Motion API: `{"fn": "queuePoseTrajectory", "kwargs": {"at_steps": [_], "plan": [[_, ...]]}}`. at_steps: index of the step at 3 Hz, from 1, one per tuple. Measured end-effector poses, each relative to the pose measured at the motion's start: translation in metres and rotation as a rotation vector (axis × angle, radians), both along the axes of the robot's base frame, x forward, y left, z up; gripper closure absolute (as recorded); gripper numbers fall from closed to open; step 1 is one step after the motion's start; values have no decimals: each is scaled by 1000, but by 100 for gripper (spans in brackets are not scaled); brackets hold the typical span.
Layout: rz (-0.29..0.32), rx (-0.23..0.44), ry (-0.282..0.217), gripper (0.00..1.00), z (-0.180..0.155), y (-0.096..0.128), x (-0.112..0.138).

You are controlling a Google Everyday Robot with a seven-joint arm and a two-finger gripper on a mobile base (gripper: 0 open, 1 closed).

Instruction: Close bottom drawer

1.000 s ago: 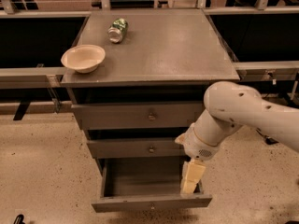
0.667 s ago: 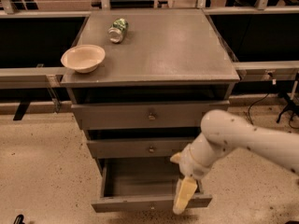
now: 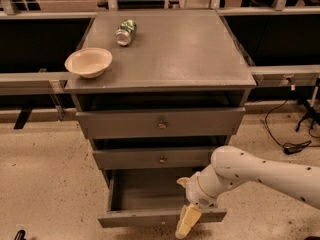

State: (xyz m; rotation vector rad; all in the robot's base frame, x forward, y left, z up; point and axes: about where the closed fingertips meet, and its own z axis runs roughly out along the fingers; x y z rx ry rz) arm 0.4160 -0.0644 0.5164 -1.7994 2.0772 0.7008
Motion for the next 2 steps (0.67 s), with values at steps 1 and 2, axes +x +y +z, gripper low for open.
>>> {"fn": "queuePoseTrajectory", "kwargs": {"at_steps": [1, 2], "plan": [[25, -6, 54, 0, -15, 3, -2], [111, -3, 19, 0, -58, 11, -13]]}}
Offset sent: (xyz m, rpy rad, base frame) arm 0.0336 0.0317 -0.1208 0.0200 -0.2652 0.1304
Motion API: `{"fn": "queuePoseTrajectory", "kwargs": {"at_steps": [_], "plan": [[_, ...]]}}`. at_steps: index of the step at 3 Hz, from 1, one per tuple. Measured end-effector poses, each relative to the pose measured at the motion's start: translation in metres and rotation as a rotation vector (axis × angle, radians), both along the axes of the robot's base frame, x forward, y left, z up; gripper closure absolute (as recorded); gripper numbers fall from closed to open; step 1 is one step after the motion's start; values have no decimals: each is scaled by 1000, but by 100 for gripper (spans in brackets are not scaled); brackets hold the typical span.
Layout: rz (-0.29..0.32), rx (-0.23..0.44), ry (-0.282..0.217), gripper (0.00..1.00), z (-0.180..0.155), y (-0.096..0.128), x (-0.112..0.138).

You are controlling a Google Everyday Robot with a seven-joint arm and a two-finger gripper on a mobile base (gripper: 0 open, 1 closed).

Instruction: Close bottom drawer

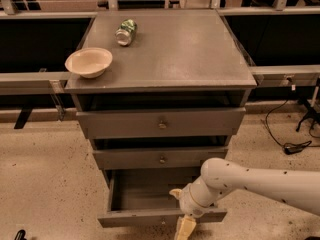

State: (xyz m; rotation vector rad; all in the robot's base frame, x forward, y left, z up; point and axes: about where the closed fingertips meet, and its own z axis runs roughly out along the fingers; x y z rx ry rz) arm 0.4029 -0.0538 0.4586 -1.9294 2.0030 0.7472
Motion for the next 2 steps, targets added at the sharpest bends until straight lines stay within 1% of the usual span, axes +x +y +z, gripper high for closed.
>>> {"fn": "queuePoseTrajectory", "kwargs": {"at_steps": [1, 2], "plan": [[7, 112, -220, 0, -44, 9, 16], [27, 187, -368, 0, -50, 6, 24]]}}
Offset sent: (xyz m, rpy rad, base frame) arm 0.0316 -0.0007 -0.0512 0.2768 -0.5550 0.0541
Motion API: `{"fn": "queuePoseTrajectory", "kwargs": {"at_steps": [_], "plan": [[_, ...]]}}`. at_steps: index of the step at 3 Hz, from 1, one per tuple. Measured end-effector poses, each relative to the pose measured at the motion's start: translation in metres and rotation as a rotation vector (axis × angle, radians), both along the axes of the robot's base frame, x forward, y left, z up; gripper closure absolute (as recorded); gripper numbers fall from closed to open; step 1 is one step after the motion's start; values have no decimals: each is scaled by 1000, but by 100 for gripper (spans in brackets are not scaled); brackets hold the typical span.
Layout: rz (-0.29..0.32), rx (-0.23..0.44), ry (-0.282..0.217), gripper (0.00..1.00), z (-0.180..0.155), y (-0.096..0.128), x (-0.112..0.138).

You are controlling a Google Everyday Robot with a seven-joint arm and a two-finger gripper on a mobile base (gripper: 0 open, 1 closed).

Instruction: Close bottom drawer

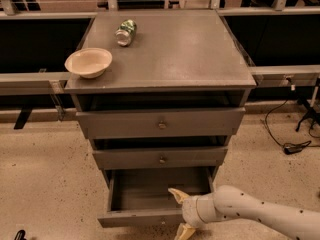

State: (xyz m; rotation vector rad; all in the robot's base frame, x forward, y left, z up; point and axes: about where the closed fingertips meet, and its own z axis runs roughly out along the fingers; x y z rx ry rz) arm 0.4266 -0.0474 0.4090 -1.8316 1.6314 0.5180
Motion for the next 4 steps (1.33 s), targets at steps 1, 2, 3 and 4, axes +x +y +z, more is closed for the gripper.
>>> {"fn": "queuePoseTrajectory", "kwargs": {"at_steps": [1, 2, 3, 4], "plan": [[18, 3, -22, 0, -1, -2, -2], [3, -24, 13, 1, -27, -7, 7], [-16, -14, 59, 23, -75, -21, 21], [-35, -43, 77, 46, -120, -29, 29]]}}
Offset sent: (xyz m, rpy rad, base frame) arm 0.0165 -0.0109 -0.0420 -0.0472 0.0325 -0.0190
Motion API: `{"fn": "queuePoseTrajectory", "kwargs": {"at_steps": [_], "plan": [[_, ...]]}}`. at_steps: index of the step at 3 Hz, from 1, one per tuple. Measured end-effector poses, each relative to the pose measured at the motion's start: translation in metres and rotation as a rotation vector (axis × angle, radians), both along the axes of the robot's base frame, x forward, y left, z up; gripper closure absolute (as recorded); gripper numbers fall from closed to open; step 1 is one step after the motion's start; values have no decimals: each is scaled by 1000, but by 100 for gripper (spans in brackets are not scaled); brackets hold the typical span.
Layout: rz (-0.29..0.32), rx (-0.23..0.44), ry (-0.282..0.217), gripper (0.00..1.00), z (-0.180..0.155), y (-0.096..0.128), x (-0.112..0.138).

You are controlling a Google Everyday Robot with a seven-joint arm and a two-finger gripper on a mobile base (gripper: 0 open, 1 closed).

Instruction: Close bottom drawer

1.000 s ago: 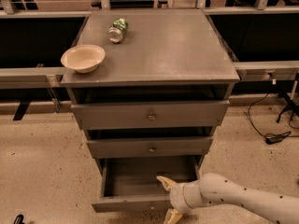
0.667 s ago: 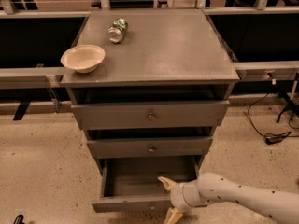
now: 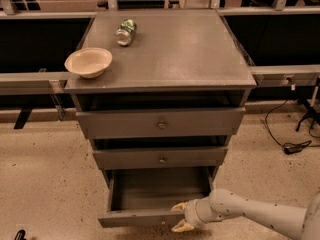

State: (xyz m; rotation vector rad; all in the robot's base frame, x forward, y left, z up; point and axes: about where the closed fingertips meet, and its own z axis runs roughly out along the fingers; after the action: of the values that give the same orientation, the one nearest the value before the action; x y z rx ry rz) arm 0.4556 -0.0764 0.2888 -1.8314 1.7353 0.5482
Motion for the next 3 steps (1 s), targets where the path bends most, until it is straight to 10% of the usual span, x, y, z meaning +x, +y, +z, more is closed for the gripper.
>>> {"fn": "queuePoseTrajectory", "kwargs": {"at_steps": [2, 3], "plan": [[8, -65, 32, 99, -72, -10, 6], [9, -59, 40, 100, -97, -14, 5]]}}
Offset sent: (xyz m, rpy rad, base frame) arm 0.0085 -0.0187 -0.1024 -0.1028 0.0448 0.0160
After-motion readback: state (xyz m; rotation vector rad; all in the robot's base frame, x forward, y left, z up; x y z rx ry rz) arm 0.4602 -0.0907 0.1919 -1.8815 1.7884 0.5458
